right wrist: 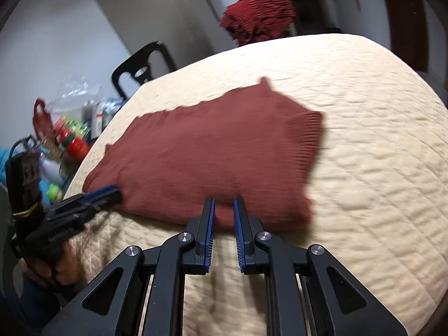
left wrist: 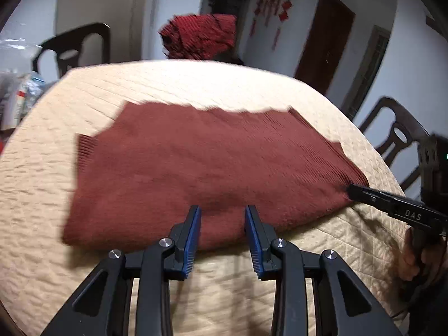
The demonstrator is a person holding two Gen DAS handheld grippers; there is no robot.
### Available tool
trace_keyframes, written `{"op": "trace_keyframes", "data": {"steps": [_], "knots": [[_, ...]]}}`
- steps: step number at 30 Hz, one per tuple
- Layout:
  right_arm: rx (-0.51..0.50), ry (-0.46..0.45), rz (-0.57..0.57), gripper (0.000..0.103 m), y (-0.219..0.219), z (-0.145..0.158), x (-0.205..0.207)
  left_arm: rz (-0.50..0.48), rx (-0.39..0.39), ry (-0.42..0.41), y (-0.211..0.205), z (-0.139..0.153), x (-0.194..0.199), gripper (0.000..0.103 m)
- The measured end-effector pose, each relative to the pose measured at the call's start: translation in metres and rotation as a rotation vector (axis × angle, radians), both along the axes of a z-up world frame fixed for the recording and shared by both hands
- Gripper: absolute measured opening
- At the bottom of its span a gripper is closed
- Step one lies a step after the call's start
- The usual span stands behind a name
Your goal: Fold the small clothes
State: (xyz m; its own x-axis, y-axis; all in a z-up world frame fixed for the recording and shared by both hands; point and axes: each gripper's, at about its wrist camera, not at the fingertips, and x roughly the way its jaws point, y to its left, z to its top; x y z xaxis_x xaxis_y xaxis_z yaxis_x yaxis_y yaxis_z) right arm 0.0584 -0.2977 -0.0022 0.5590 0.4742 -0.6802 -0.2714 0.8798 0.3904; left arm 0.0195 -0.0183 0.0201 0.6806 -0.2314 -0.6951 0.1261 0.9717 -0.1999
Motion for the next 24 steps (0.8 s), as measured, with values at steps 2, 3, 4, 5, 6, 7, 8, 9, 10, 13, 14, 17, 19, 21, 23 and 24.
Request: {"op": "trace_keyframes", "data": {"steps": [2, 3, 4, 5, 6, 7, 8, 9, 10, 13, 14, 17, 19, 21, 23, 24], "knots": [[0.013, -0.003, -0.025, 0.014, -0.009, 0.000, -0.003, 0.053, -0.021, -0.015, 0.018, 0.005, -0.005, 0.035], [0.018, 0.002, -0.047, 0.014, -0.016, -0.002, -0.003, 0.085, -0.031, -0.017, 0.029, 0.004, -0.006, 0.035], [0.026, 0.008, -0.057, 0.014, -0.019, -0.003, -0.003, 0.110, -0.031, -0.012, 0.036, 0.002, -0.007, 0.035], [0.049, 0.013, -0.061, 0.014, -0.023, -0.005, -0.003, 0.135, -0.028, -0.002, 0.043, -0.002, -0.006, 0.035], [0.072, 0.020, -0.064, 0.014, -0.025, -0.006, -0.002, 0.162, -0.022, 0.019, 0.050, -0.008, -0.005, 0.035], [0.072, 0.021, -0.064, 0.014, -0.025, -0.006, -0.002, 0.178, -0.024, 0.040, 0.056, -0.014, -0.005, 0.035], [0.064, 0.019, -0.063, 0.014, -0.023, -0.006, -0.002, 0.178, -0.050, 0.044, 0.062, -0.017, -0.006, 0.035], [0.056, 0.018, -0.063, 0.014, -0.022, -0.005, -0.003, 0.179, -0.074, 0.038, 0.064, -0.017, -0.008, 0.035], [0.050, 0.018, -0.063, 0.014, -0.022, -0.003, -0.004, 0.181, -0.075, 0.036, 0.066, -0.015, -0.010, 0.035], [0.046, 0.028, -0.070, 0.014, -0.023, -0.001, -0.009, 0.198, -0.069, 0.024, 0.071, -0.012, -0.019, 0.035], [0.051, 0.032, -0.073, 0.019, -0.025, -0.001, -0.011, 0.201, -0.077, 0.026, 0.073, -0.012, -0.022, 0.035], [0.094, 0.068, -0.095, 0.039, -0.034, -0.006, -0.023, 0.228, -0.086, 0.036, 0.081, -0.013, -0.036, 0.035], [0.128, 0.093, -0.097, 0.039, -0.038, -0.010, -0.029, 0.252, -0.116, 0.056, 0.089, -0.018, -0.041, 0.038], [0.153, 0.099, -0.107, 0.039, -0.040, -0.012, -0.033, 0.275, -0.164, 0.077, 0.098, -0.024, -0.044, 0.043], [0.173, 0.103, -0.109, 0.043, -0.040, -0.012, -0.032, 0.281, -0.209, 0.069, 0.104, -0.027, -0.042, 0.043], [0.192, 0.103, -0.108, 0.047, -0.040, -0.012, -0.030, 0.288, -0.218, 0.069, 0.106, -0.027, -0.040, 0.044]]}}
